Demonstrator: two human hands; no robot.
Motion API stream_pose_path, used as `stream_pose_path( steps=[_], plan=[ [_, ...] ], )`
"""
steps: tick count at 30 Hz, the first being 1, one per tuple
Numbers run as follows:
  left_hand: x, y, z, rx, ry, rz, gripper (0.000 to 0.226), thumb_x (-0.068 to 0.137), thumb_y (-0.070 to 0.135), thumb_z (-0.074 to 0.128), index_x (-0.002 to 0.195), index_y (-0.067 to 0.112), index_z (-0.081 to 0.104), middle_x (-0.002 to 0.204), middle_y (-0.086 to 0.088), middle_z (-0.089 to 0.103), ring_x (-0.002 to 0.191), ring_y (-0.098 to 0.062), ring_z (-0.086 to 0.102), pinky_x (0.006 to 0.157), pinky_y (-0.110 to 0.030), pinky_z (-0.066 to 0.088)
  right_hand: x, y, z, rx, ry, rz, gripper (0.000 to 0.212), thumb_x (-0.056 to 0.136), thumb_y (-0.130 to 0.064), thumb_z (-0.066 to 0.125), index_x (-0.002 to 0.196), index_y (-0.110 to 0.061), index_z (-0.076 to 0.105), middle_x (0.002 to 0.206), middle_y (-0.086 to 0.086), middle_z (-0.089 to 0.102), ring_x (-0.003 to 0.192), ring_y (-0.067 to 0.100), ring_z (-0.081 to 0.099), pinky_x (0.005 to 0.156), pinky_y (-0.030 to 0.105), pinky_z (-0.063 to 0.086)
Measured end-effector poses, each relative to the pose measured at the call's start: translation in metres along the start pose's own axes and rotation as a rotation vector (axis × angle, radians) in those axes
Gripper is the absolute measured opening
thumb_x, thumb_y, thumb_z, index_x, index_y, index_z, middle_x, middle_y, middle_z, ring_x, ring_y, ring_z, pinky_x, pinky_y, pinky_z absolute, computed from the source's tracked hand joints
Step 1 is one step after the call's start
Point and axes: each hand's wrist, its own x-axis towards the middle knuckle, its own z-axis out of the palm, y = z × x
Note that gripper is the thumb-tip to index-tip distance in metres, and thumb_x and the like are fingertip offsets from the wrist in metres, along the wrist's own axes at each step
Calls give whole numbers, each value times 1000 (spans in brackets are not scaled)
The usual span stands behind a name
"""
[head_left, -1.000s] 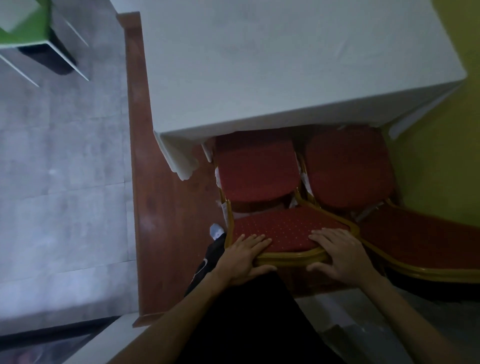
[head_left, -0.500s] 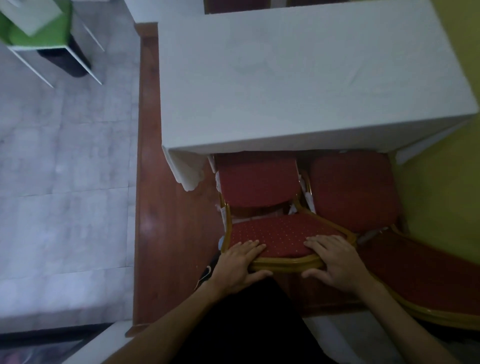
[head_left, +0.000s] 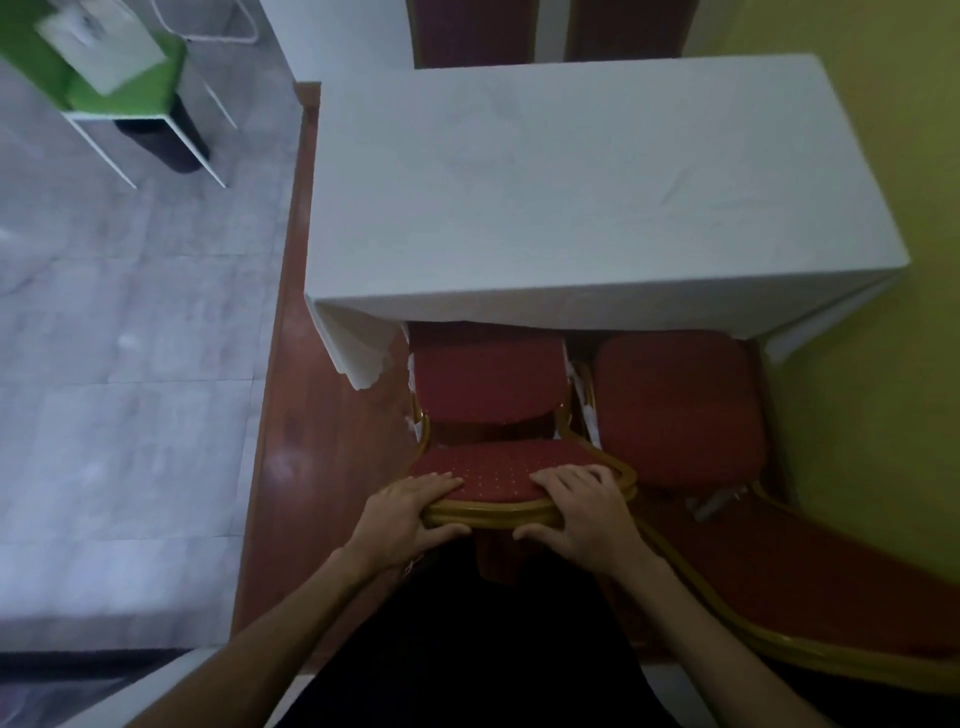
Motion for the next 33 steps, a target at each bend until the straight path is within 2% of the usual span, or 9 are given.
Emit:
stream_pose_path(
  steps=[5,10,15,18,20,22,25,28,33],
  plan=[
    [-3,15,-5,15,-4,-60,76,77,86,47,139,42,50,139,15,56,127,-9,51,99,-39,47,-7,21,-2,111,-75,-40,77,86,-83,40,130,-23,59,133,-6,59,123,13,52,102,41,39],
    [-7,24,2,10,41,-84,73,78,83,51,136,39,55,133,11,61,120,-12,57,95,-36,48,-15,47,-4,67,-144,-71,71,91,-80,28,135,-31,55,136,-11,56,123,12,51,99,41,36],
    [-6,22,3,9,28,-99,73,79,83,51,137,38,53,129,13,62,114,-9,59,93,-39,53,-9,46,-8,57,-187,-97,71,92,-79,23,137,-31,52,137,-11,55,123,14,50,99,43,37],
    [-5,25,-3,45,-3,-94,78,81,84,46,141,35,49,135,9,59,118,-11,58,96,-41,52,-7,47,-10,53,-231,-93,74,90,-81,23,140,-32,49,141,-11,52,127,13,47,102,42,34],
    [-6,31,-2,85,-7,-88,81,83,84,40,144,32,47,142,7,54,127,-14,52,104,-40,46,-8,48,-13,52,-273,-63,81,87,-85,21,144,-31,44,147,-8,46,134,14,40,108,44,30],
    [-7,43,3,131,-4,-72,84,84,84,34,149,31,40,150,7,46,138,-14,41,113,-38,31,-11,51,-15,29,-300,-15,89,85,-88,17,150,-30,36,155,-3,37,142,18,31,114,47,24],
    [0,64,9,180,4,-15,91,84,87,30,155,31,27,158,9,29,147,-13,23,120,-36,12,-24,61,-19,-43,-342,35,93,84,-89,16,157,-31,17,164,0,19,150,23,14,118,54,14],
    [19,87,7,211,5,81,94,83,88,30,157,32,16,159,10,19,149,-12,13,122,-38,7,-46,85,-31,-64,-362,90,96,82,-91,12,158,-32,7,166,1,7,152,24,4,119,57,9],
    [57,145,24,204,-44,229,95,84,88,28,157,28,16,161,7,16,150,-17,10,122,-42,5,-111,148,-64,-136,-434,162,96,81,-92,13,158,-35,2,167,0,3,152,24,0,120,55,8]
  ],
)
